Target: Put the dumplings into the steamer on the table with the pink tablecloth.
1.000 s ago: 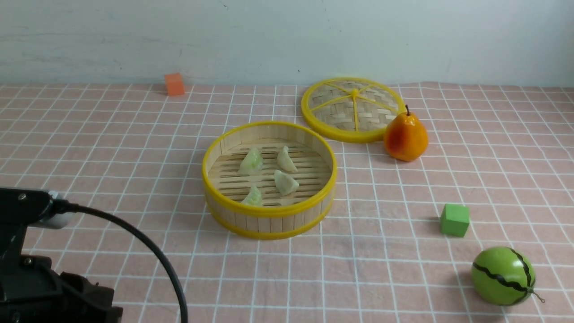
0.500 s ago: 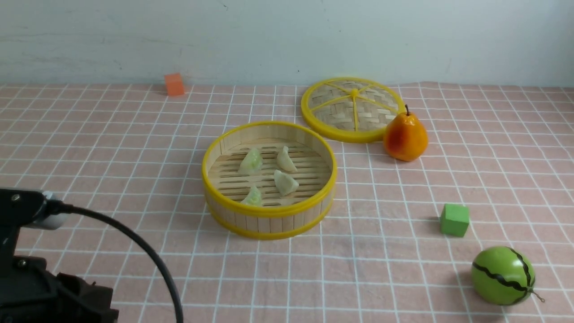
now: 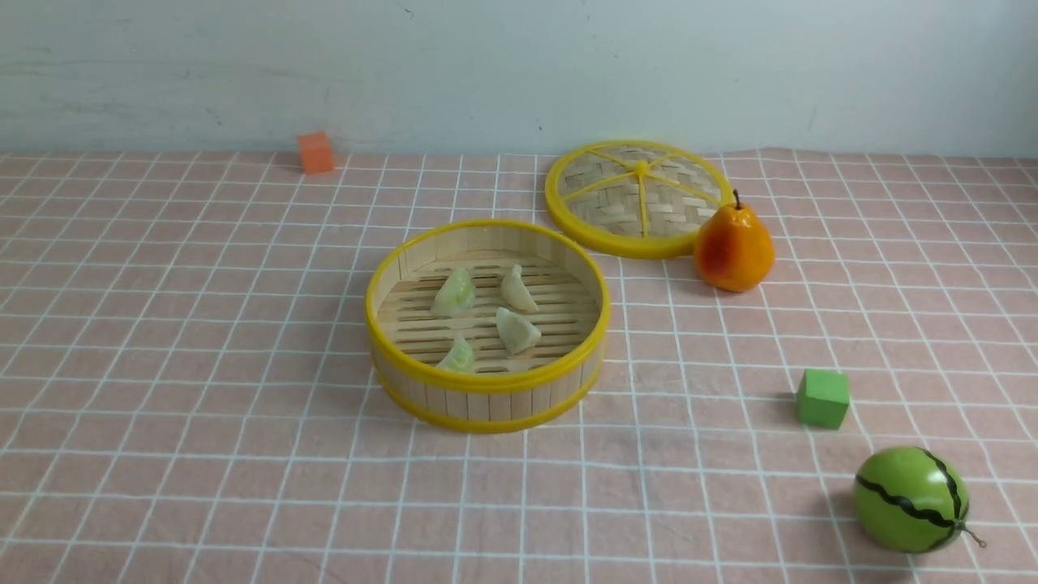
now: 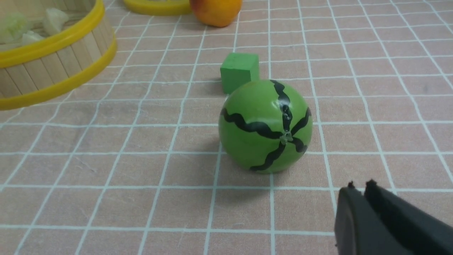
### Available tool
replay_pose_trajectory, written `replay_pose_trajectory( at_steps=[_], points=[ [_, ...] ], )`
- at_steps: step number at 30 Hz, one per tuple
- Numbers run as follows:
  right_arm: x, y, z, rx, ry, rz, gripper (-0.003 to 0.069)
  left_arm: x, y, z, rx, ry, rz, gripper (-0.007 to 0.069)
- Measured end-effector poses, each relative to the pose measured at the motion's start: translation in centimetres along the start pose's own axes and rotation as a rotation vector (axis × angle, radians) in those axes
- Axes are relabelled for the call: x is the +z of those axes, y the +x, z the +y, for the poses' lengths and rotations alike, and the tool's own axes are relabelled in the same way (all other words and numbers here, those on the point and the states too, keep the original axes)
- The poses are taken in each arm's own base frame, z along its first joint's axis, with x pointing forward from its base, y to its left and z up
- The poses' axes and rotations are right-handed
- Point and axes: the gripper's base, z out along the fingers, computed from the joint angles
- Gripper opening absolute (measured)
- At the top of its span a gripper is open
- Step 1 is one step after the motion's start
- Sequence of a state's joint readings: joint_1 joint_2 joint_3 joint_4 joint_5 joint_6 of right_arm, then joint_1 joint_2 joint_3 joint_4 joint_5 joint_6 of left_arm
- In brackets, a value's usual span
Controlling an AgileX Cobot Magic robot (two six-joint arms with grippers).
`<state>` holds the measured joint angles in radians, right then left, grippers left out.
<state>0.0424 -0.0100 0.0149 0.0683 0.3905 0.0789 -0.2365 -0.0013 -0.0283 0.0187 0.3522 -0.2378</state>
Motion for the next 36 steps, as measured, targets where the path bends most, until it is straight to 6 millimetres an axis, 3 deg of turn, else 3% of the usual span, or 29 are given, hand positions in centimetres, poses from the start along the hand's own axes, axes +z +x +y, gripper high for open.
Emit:
replay_pose_trajectory(
  at_steps=[4,13,36],
  points=[
    [0.0,0.0,0.0,0.001,0.000,0.001,0.0046,0.5,0.8,0.5,-0.011,-0.051,-0.052,-0.0013],
    [0.0,0.0,0.0,0.000,0.000,0.001,0.0058,0.5,2.1,0.9,-0.016,-0.090,0.074,-0.0014],
    [0.0,0.0,0.0,0.000,0.000,0.001,0.0087,0.5,2.1,0.9,-0.016,-0.090,0.078,-0.0014]
  ],
)
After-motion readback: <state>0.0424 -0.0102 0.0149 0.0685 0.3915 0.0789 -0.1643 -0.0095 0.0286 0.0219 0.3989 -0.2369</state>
